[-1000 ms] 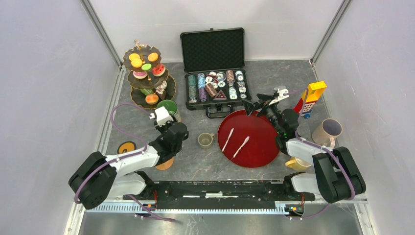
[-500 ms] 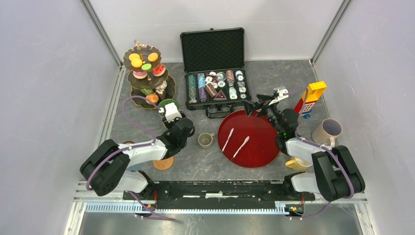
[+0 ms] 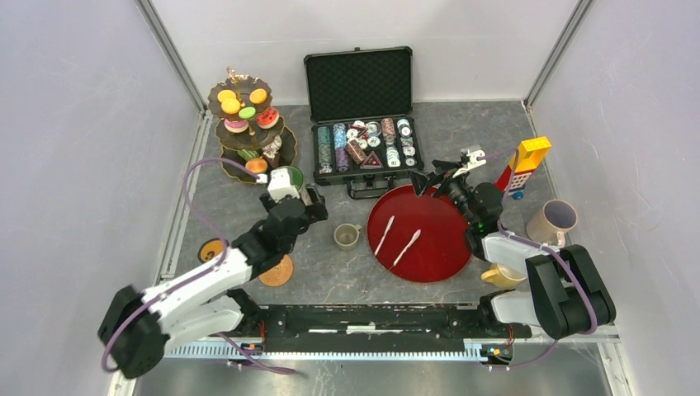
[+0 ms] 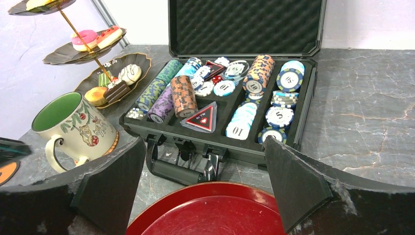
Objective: Serve the afternoon tea
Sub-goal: Adjust the cup on the coaster.
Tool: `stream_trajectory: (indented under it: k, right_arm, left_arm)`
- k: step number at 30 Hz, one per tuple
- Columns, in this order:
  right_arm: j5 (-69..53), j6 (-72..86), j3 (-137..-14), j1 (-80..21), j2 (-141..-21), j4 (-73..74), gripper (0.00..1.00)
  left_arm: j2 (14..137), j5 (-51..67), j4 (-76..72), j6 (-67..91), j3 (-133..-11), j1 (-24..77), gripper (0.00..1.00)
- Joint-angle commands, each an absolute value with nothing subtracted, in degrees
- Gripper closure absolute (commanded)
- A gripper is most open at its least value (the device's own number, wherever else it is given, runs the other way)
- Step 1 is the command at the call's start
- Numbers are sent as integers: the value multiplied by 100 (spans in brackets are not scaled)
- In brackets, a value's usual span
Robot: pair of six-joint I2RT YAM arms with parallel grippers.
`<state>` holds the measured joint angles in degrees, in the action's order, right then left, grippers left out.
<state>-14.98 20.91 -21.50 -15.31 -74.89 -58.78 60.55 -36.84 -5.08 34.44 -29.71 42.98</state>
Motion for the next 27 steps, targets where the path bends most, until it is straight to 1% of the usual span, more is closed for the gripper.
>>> stream_trajectory:
  k: [1,3,4,5,7,9,11,12,14,16,18,19,23,25,27]
  right_arm:
    - [-1503,2042,-2263,-1509,-7520,-5946,2]
    - [-1537,2071,-2260,-1507,-7510,-5955,2]
    - [-1543,2089,-2259,-1505,-7499,-5959,2]
    - [-1545,2105,-2259,-1508,-7501,-5959,2]
    - [-1546,2112,-2261,-1512,-7486,-5937,2]
    - [-1536,2121,-2264,-1508,-7472,-5911,2]
    - [-1532,2125,-2259,-1502,-7452,-5889,2]
    - [-1526,2117,-2259,-1502,-7429,-5868,2]
    - [-1493,2089,-2245,-1510,-7378,-5828,2]
    - [-1444,2045,-2226,-1505,-7315,-5772,2]
    - [-1379,1987,-2215,-1499,-7280,-5720,2]
    - [-1353,1953,-2223,-1504,-7262,-5692,2]
    - [-1320,1916,-2233,-1506,-7263,-5643,2]
    - [-1329,1923,-2237,-1504,-7280,-5656,2]
    - [-1338,1942,-2245,-1504,-7307,-5669,2]
  left_arm:
    - [4814,-3155,1545,3701,-3233,4289,0]
    - [4298,-3137,2518,4243,-3200,4289,2]
    - [4028,-3095,2879,4522,-3139,4289,6]
    - [3794,-3040,3259,4758,-3057,4289,11]
    - [3296,-2906,3697,5231,-2832,4289,25]
    - [3131,-2848,4006,5711,-2641,4289,39]
    - [3270,-2857,4141,6064,-2519,4289,48]
    - [3423,-2876,4123,6159,-2493,4289,51]
    - [3864,-3034,4128,6366,-2534,4287,60]
    - [4379,-3180,4164,6580,-2619,4289,71]
    - [4705,-3285,4218,6767,-2671,4289,85]
    - [4806,-3344,4273,6908,-2687,4289,88]
    - [4974,-3478,4318,7125,-2646,4280,88]
    - [5024,-3542,4635,7384,-2689,4272,90]
    - [5061,-3638,5031,7754,-2739,4271,94]
